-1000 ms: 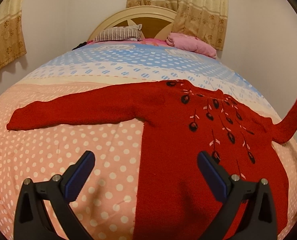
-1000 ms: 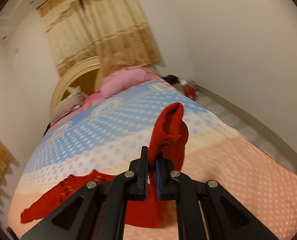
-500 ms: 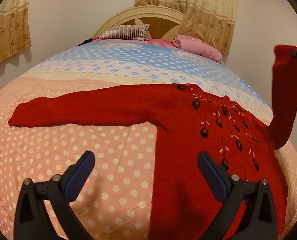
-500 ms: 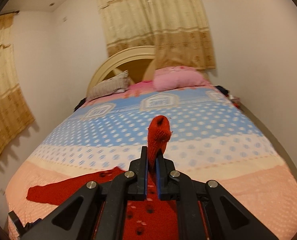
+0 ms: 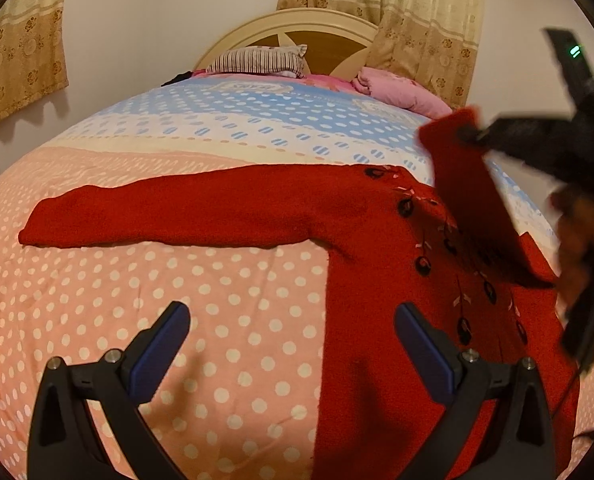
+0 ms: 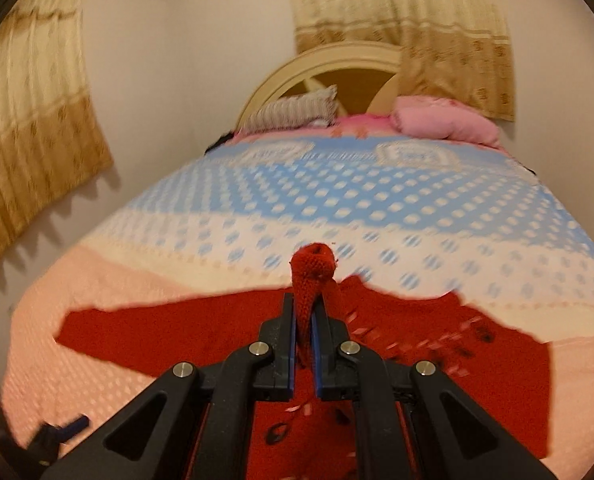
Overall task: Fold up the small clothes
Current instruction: 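Carry the sleeve across the cardigan body with the right gripper and release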
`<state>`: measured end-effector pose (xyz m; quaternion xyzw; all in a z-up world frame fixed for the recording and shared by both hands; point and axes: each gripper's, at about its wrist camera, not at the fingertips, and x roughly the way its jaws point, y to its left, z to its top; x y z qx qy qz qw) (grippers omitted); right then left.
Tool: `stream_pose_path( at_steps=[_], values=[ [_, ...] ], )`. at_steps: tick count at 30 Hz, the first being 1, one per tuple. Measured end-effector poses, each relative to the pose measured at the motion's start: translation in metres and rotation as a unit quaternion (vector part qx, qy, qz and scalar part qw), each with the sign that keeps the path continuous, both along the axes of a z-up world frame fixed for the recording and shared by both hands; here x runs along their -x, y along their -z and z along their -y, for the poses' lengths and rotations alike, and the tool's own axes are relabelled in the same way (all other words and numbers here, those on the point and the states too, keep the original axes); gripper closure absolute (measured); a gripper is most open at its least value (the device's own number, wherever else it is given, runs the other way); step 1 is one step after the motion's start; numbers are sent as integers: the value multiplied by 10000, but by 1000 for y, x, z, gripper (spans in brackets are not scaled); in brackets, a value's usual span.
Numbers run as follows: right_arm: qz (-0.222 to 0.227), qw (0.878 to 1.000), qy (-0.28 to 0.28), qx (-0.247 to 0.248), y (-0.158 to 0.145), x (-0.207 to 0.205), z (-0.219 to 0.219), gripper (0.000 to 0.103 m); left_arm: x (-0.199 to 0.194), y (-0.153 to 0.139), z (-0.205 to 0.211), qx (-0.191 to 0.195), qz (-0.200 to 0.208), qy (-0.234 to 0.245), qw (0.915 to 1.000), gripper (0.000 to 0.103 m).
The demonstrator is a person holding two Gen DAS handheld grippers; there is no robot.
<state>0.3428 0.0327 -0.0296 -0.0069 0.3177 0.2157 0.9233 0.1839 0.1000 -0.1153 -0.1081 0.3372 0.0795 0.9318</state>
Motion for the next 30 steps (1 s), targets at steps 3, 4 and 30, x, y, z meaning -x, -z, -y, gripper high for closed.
stream_pose_path(
  at_steps=[3,4,30],
  values=[
    [-498,9969,-576,-195,41,0,-23,96,-1,2,-1,42,4,50,10000,0],
    [-676,9951,-714,-131,52,1,-26,95,-1,2,-2,86,18,118,9999,0],
    [-1079,9845,1385,30,80,47,252,42,-132,11,40,-34,-542,1123,9922,41]
  ],
)
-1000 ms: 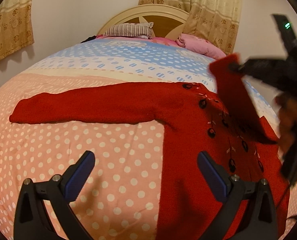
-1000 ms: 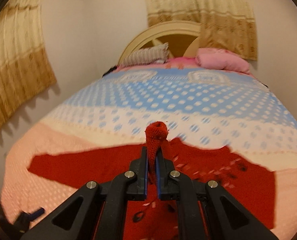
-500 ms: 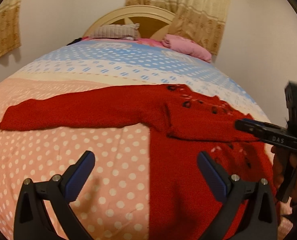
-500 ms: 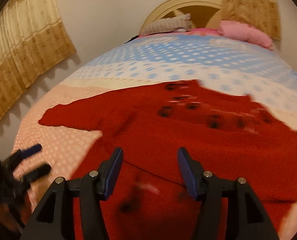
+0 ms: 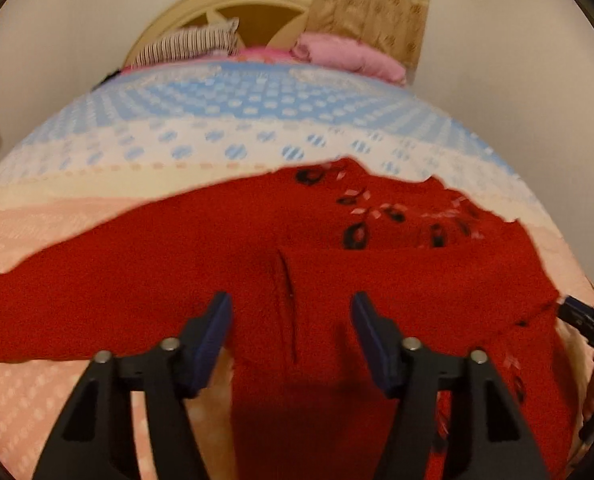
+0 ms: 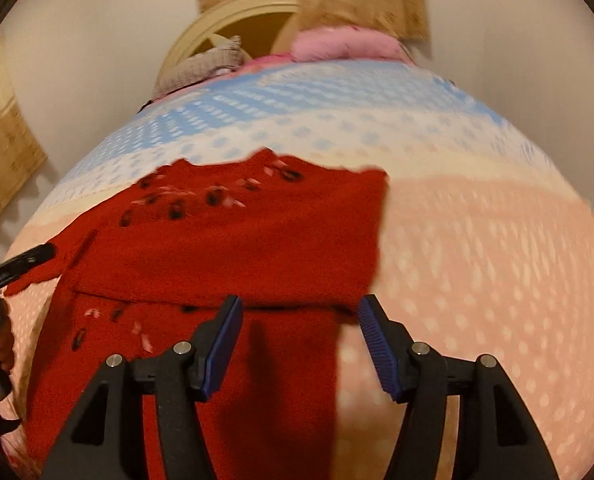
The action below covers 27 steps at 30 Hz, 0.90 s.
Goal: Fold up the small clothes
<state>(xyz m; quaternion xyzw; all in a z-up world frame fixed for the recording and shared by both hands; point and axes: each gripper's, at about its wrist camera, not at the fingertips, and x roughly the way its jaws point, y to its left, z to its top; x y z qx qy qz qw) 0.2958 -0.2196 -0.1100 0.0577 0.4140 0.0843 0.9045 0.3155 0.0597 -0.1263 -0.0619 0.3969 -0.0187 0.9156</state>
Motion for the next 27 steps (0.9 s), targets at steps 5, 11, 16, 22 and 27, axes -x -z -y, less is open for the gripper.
stream_pose_path(
  at_steps=[5,11,16,22,27],
  values=[
    [-65,9999,-59,-71,12,0,4,42,-17,21,2,306,-215,-107,9992,49],
    [-73,9999,-57,-80,20,-4,-1,42,-8,13,3,401,52,204,9990,95],
    [3,9998,76,-160,18,0,9,42,6,6,-12,638,241,70,9976,96],
    [239,9996,51,-136,-6,1,5,42,9,5,-21,785,239,-20,9966,96],
    [448,9987,-202,-108,-25,-3,-15,42,19,-4,-34,921,411,-204,9947,96]
  ],
)
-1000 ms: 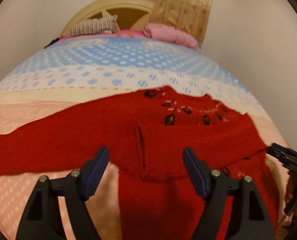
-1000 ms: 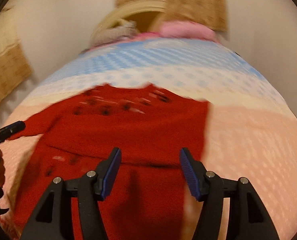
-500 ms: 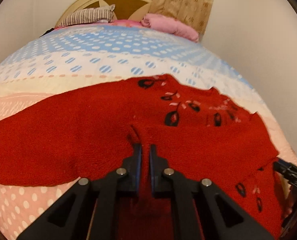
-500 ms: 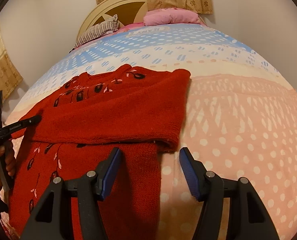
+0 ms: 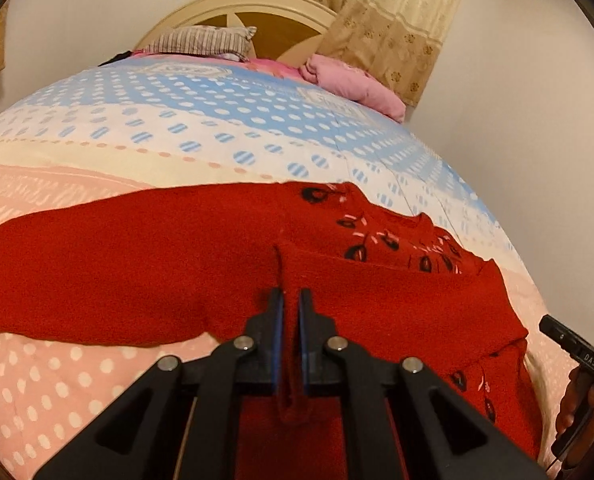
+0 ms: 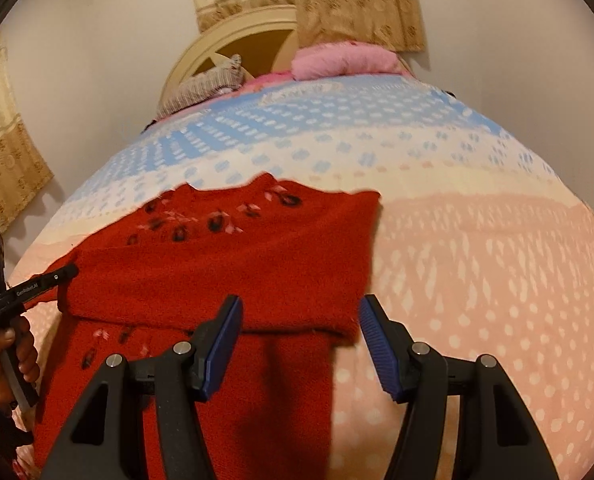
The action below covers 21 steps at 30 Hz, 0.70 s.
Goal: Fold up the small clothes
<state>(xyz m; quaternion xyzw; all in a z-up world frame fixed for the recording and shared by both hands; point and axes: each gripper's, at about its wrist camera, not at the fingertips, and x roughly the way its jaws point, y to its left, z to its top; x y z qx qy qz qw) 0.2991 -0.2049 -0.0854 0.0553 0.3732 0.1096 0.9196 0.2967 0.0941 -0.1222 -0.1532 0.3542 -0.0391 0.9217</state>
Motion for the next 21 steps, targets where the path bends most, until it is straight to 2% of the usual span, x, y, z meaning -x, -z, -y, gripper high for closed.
stream_pose_path(
  at_steps=[4,6,8,12,13,17,19,21],
  values=[
    [-164,9988,-402,-215,6,-16,-17,42,-6,15,1,-124,-208,-34,9997,94],
    [-614,9970,-470,-61,27,-29,-25,42,-9,22,0,-148,-375,-157,9991,89],
    [-940,9948,-347,184,45,-31,-25,42,-8,25,-1,-45,-429,-152,9990,88],
    [-1145,9897,-483,716,35,-18,-39,41,-6,28,7,-213,-402,-44,9990,68],
    [-1194,9883,-501,803,30,-19,-44,41,-6,28,9,-282,-418,-43,9987,65],
    [-701,9918,-578,902,6,-32,-64,41,-4,24,14,-452,-411,-35,9981,57],
    [-838,9918,-522,815,18,-50,-67,41,5,18,8,-412,-325,-143,9985,46],
    [-1400,9852,-515,844,50,-61,-69,41,16,11,-2,-447,-226,-254,9984,36]
  ],
)
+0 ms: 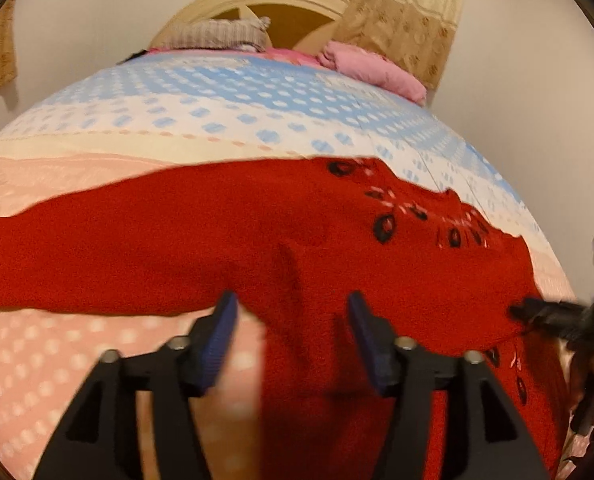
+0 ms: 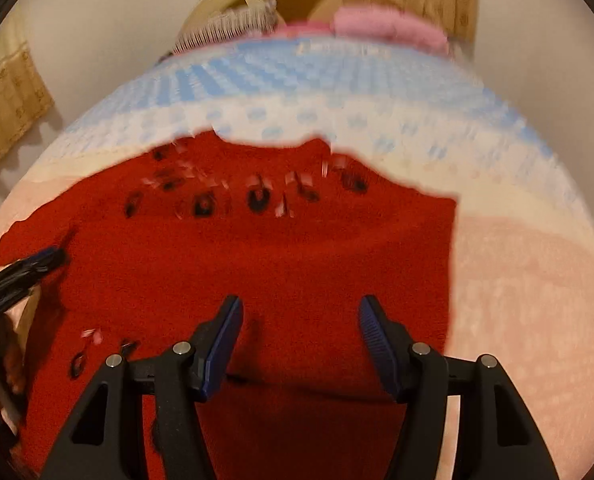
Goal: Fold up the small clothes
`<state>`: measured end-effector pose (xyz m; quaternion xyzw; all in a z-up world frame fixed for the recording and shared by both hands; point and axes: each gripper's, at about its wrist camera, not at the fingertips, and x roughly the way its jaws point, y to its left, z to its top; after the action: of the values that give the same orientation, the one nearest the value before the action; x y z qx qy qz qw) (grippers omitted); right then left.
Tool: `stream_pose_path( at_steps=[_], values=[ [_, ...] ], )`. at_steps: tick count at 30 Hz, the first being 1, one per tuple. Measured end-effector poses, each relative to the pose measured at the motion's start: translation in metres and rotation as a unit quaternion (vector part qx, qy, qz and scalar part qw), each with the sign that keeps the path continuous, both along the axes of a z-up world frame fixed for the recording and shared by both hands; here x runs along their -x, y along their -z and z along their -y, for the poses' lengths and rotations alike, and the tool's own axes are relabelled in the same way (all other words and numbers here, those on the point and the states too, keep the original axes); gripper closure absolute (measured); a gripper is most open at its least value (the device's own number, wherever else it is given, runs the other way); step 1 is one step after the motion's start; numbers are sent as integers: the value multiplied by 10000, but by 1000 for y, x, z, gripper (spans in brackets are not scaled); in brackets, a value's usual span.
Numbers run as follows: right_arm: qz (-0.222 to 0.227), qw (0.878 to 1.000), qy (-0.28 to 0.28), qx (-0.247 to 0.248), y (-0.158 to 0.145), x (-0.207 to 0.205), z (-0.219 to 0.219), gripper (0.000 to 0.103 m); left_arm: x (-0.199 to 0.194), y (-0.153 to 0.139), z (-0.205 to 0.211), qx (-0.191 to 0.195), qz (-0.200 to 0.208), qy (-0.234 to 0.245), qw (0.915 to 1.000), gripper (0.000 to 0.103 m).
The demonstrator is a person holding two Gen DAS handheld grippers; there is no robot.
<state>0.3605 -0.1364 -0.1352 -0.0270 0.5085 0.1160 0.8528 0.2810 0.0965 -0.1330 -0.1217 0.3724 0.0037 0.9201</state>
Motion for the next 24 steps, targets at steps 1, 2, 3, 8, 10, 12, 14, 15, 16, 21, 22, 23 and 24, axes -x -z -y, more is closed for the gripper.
stream_pose_path(
  at_steps=[1,2,3,8,10,12,14,15,16,21,22,23,24],
  values=[
    [185,9998,-46,52,0,5,-2,41,7,-4,-8,-41,84,-19,10000,33],
    [308,9994,-89,142,-2,11,-3,41,14,-8,-18,-141,173,-49,9997,32],
    [235,9994,-99,226,-4,18,-5,41,20,-11,-28,-304,219,-125,9992,27],
    [396,9985,-249,293,-27,25,-33,41,40,-15,-94,-796,108,-738,9940,24],
    [536,9972,-518,-25,-37,25,-55,40,47,-12,-124,-803,-6,-1081,9909,24],
    [739,9941,-788,-132,-38,26,-84,38,54,-9,-142,-831,-57,-1349,9874,24],
    [658,9915,-1100,-209,-30,24,-112,38,61,-4,-161,-778,-164,-1603,9839,24],
    [578,9894,-1294,-300,-22,26,-129,38,65,-1,-171,-729,-197,-1740,9819,24],
    [540,9874,-1435,-402,-18,30,-140,38,67,2,-175,-695,-227,-1808,9808,24],
    [638,9782,-1964,-203,0,57,-182,32,81,15,-211,-267,-339,-2223,9740,24],
    [655,9773,-1998,-276,-2,60,-181,32,84,15,-216,-212,-326,-2274,9730,24],
    [694,9755,-2054,-376,-4,64,-179,32,88,15,-222,-126,-295,-2344,9716,24],
    [715,9746,-2084,-413,-5,66,-178,32,89,15,-227,-53,-276,-2416,9700,24]
  ],
)
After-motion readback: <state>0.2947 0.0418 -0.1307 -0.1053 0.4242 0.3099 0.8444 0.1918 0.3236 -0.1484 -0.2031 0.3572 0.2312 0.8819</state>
